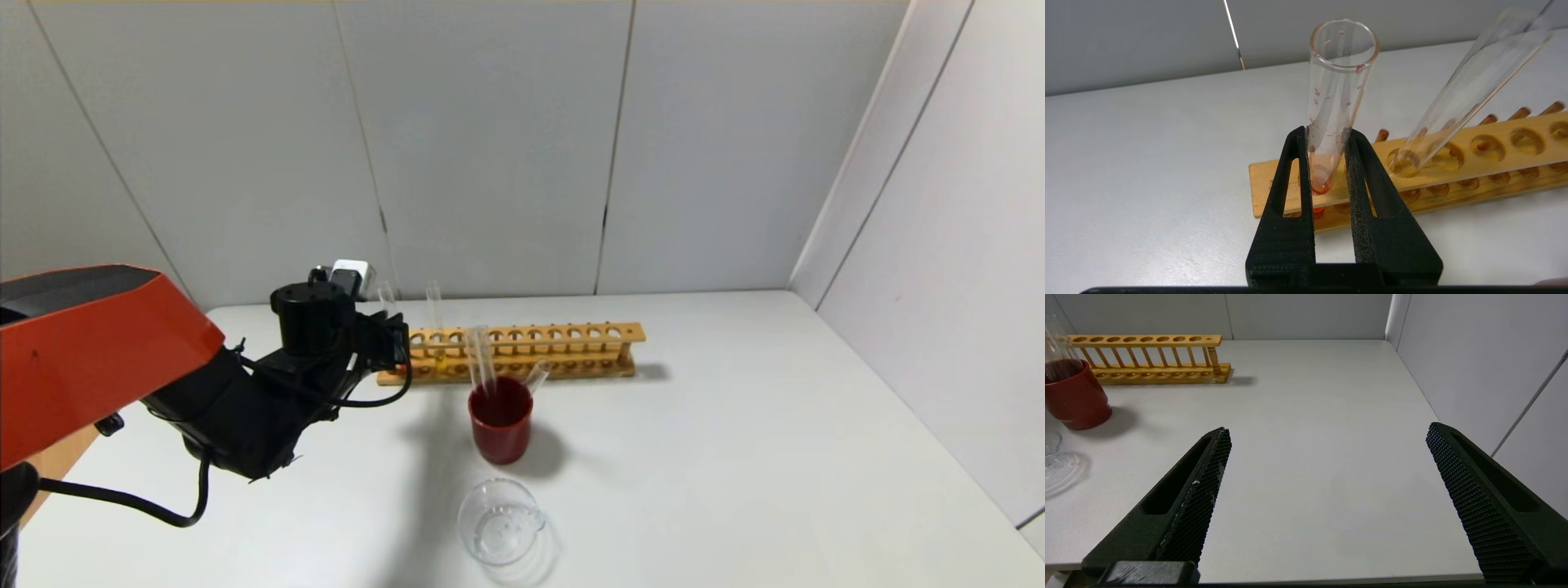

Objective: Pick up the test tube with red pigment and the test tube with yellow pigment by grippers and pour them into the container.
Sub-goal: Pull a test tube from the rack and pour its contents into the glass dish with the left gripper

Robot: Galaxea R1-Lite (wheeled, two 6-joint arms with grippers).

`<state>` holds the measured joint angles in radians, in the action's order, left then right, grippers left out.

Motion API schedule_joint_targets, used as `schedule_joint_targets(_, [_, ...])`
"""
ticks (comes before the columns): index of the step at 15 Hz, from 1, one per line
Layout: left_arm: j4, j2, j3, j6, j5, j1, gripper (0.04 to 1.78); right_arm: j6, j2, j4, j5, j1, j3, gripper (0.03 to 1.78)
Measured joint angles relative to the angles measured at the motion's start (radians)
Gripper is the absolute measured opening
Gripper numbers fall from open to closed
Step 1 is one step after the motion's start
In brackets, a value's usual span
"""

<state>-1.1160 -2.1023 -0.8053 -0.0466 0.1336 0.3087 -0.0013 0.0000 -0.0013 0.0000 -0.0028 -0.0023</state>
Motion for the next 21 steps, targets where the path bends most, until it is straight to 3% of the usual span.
schedule_joint_targets(4, [0.184, 0.176, -0.061, 0.000, 0.002, 0.001, 0.30, 0.000, 0.000, 0.000, 0.000, 0.000, 0.000, 1.74])
schedule_joint_targets(9, [0.561, 0.442, -0.232, 0.045, 0.017, 0.001, 0.30, 0.000, 0.000, 0.000, 0.000, 0.000, 0.000, 1.74])
schedule_joint_targets(12, [0.777, 0.608, -0.263, 0.084, 0.035, 0.030, 0.30, 0.000, 0.000, 0.000, 0.000, 0.000, 0.000, 1.74])
schedule_joint_targets(18, [1.248, 1.017, -0.209, 0.133, 0.198, 0.306, 0.30, 0.000, 0.000, 0.000, 0.000, 0.000, 0.000, 1.74])
schedule_joint_targets(21, [1.413, 1.167, -0.118, 0.100, 0.220, 0.357, 0.30, 0.000, 0.000, -0.001, 0.000, 0.001, 0.000, 1.74])
